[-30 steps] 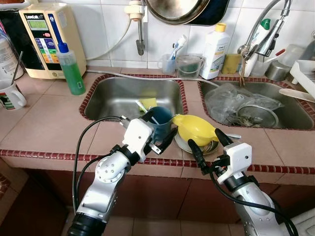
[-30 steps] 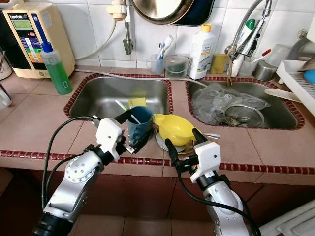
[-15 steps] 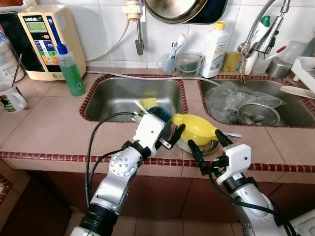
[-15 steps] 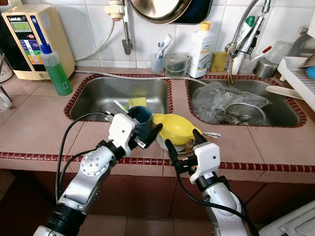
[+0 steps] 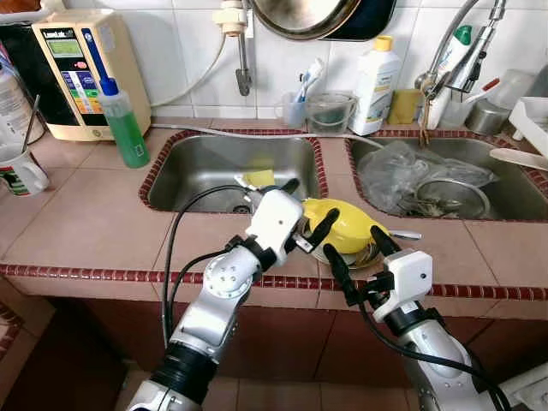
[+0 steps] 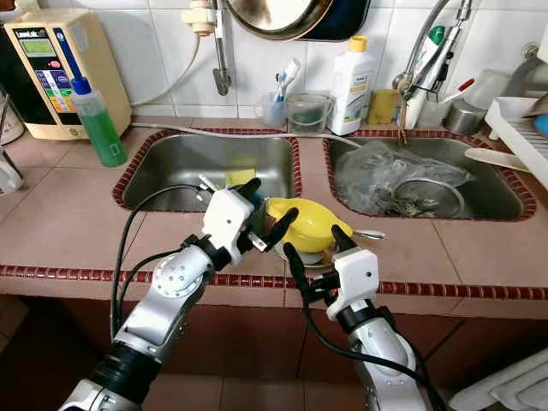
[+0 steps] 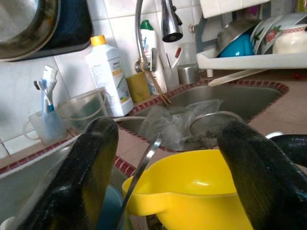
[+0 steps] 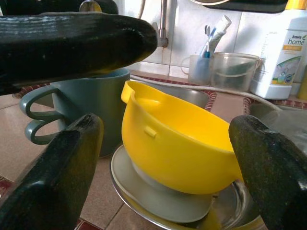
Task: Kitchen organization
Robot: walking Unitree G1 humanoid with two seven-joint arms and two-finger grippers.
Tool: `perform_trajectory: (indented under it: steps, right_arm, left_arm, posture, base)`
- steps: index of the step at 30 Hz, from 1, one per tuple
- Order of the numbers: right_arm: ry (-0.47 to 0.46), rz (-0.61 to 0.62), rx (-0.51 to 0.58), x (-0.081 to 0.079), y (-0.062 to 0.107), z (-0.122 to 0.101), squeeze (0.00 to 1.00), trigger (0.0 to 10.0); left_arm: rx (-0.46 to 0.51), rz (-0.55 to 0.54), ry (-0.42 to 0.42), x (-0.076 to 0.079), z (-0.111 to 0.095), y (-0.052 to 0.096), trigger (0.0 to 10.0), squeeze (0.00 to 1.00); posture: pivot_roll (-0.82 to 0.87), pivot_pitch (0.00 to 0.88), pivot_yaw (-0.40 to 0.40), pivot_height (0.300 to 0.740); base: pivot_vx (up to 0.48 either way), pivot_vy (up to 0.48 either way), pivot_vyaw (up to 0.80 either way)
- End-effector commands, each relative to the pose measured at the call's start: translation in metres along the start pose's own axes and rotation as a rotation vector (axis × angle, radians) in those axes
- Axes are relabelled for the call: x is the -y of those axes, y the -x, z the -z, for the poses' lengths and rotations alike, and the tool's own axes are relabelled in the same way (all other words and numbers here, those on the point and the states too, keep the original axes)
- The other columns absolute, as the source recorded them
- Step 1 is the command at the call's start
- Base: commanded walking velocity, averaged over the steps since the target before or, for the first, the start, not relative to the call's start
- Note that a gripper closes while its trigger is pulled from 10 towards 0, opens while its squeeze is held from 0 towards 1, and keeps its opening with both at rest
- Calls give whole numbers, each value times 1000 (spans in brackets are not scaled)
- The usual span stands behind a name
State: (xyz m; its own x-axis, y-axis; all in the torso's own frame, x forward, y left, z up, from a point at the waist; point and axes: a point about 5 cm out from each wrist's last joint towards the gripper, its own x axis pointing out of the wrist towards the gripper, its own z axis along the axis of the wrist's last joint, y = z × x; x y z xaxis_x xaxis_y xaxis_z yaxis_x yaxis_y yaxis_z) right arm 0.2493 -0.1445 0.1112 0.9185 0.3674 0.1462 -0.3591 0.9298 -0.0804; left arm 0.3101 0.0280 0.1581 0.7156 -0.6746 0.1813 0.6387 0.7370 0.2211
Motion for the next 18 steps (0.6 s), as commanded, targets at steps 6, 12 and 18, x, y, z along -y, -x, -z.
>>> perform_trajectory:
  steps: [6,12,18]
  right_arm:
    - [2,15,28,-3,0,-6,0,10000]
    - [-1,21,27,-5,1,-6,0,10000]
    - [-7,28,27,-6,2,-5,0,10000]
  left_arm:
    - [-26,-1,-9,-4,0,-3,0,0]
    - [-47,-5,-19,-5,2,-2,0,0]
    - [-57,-14,-24,-6,3,1,0,0]
  posture:
    - [-108,0,91,740]
    - [-109,0,97,740]
    - [-104,0,98,740]
  base:
    - [0,0,0]
    - [0,0,0]
    - [0,0,0]
